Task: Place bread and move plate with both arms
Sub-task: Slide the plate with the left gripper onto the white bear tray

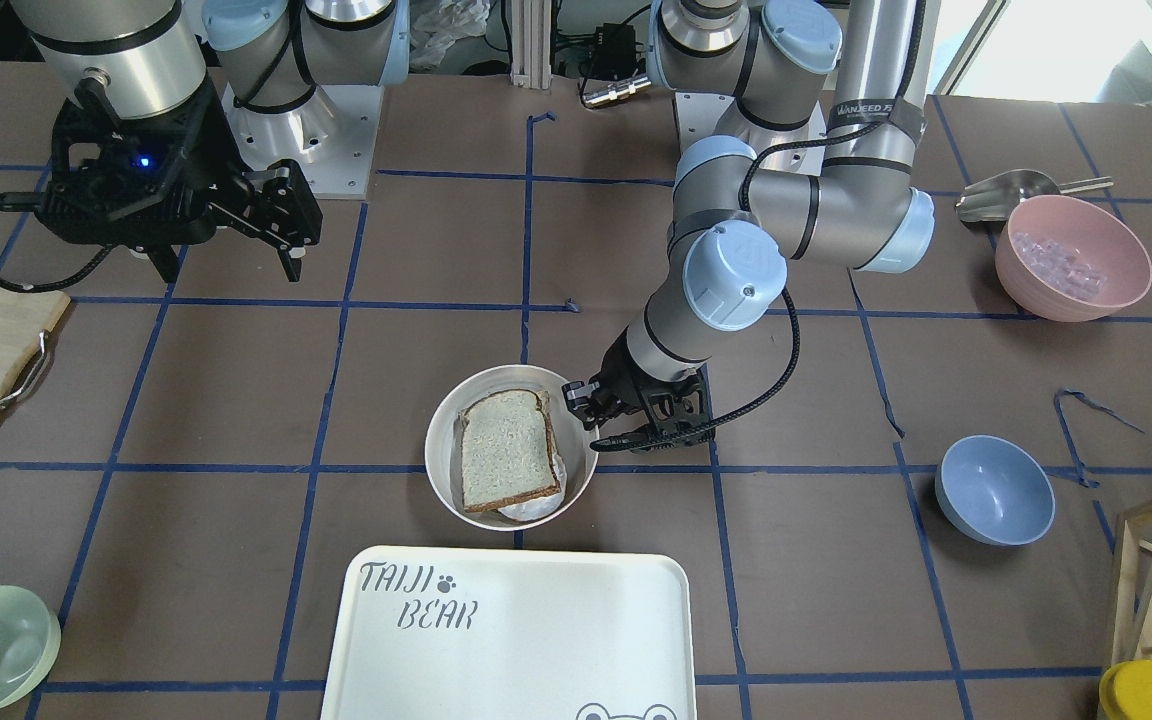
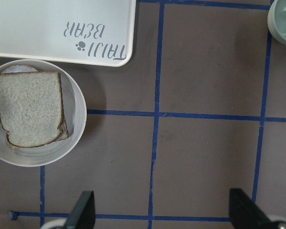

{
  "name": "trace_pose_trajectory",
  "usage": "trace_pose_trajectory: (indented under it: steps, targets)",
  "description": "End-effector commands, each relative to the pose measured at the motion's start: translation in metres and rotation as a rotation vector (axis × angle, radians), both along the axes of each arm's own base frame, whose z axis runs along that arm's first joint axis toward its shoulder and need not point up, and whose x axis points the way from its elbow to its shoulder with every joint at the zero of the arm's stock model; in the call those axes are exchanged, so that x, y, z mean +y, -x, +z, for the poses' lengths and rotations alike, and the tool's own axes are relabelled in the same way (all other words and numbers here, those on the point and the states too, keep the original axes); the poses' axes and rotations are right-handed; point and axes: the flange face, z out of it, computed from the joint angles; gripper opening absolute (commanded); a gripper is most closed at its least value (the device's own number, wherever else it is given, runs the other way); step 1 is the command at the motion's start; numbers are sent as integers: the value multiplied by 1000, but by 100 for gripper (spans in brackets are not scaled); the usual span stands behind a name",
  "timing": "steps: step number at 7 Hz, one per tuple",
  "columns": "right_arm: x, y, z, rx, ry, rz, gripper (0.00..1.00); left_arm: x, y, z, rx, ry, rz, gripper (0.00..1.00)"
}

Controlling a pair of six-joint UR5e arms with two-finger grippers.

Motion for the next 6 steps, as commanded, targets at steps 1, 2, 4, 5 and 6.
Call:
trace_pose_trajectory:
  steps: [1, 2, 4, 5, 6]
  targets:
    - [0, 0, 0, -1, 0, 0, 100, -43, -16, 24, 5, 50, -6, 0]
    - [0, 0, 0, -1, 0, 0, 100, -70, -22, 42, 2, 56, -68, 0]
    - [0, -1, 0, -1, 0, 2, 100, -125, -28, 43, 2, 72, -148, 0]
    - [0, -1, 0, -1, 0, 2, 100, -148, -26, 26, 7, 74, -172, 0]
    - [1, -1, 1, -1, 2, 2, 100, -173, -24, 19, 12, 93, -178, 0]
